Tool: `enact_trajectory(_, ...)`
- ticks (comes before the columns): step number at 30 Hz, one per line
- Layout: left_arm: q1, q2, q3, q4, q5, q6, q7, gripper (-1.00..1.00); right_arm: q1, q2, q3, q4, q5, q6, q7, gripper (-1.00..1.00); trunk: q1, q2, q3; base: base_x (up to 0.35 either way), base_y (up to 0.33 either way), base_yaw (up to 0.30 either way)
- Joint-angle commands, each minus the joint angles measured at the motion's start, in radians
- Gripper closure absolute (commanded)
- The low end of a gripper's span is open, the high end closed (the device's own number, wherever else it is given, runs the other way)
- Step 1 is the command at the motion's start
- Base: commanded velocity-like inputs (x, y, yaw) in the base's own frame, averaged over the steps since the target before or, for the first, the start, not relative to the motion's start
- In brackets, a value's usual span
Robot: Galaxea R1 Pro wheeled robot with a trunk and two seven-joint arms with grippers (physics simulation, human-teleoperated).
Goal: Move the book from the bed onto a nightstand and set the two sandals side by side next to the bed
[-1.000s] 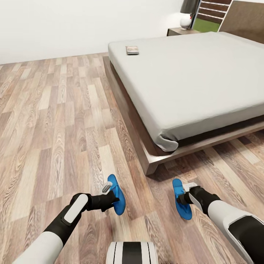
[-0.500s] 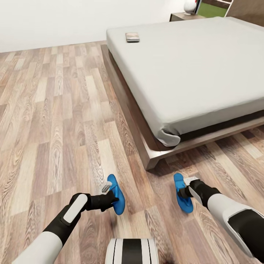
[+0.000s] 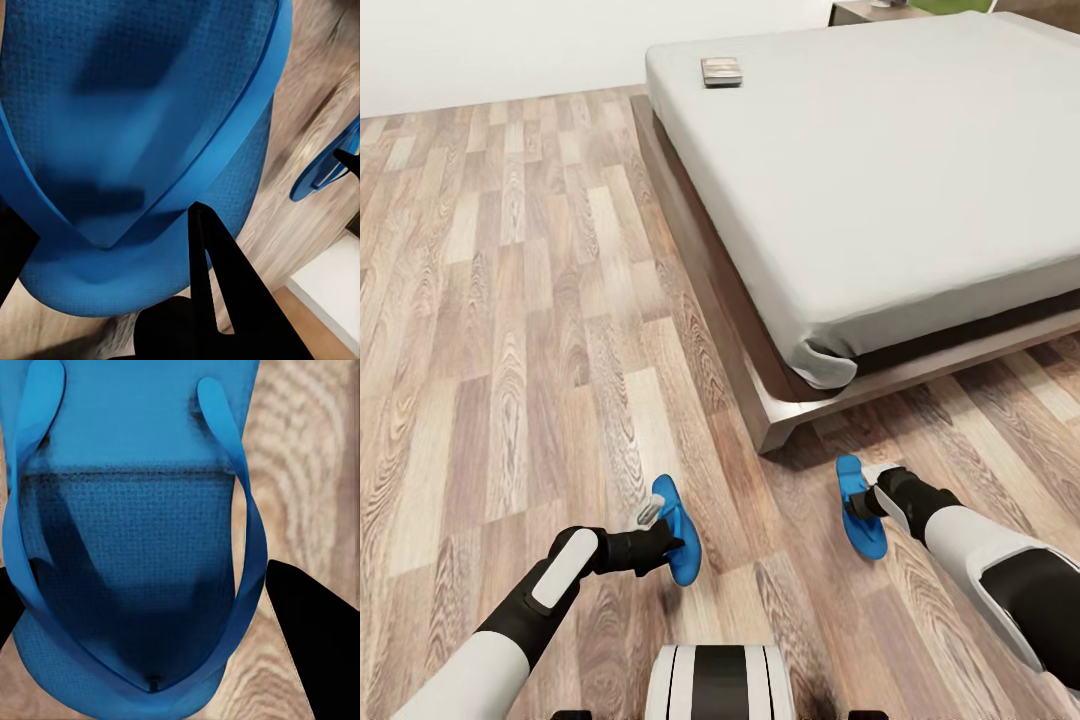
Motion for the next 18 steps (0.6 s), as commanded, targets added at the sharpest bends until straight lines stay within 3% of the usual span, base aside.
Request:
enact_trajectory(1, 0.0, 0.001, -0.003, -0.001, 0.002, 0.001, 0.004, 1.0, -0.001, -0.001, 0.008, -0.002, -0.008, 0.006, 0.002, 1.0, 0.0, 0.0, -0.001, 0.0, 0.0, 0.0)
enact_trajectory(18, 0.0, 0.001, -0.004, -0.002, 0.003, 0.002, 0.004, 1.0, -0.01, 0.0, 0.008, -0.002, -0.008, 0.007, -0.003, 1.0, 0.007, -0.004, -0.059, 0.0, 0.0, 0.0)
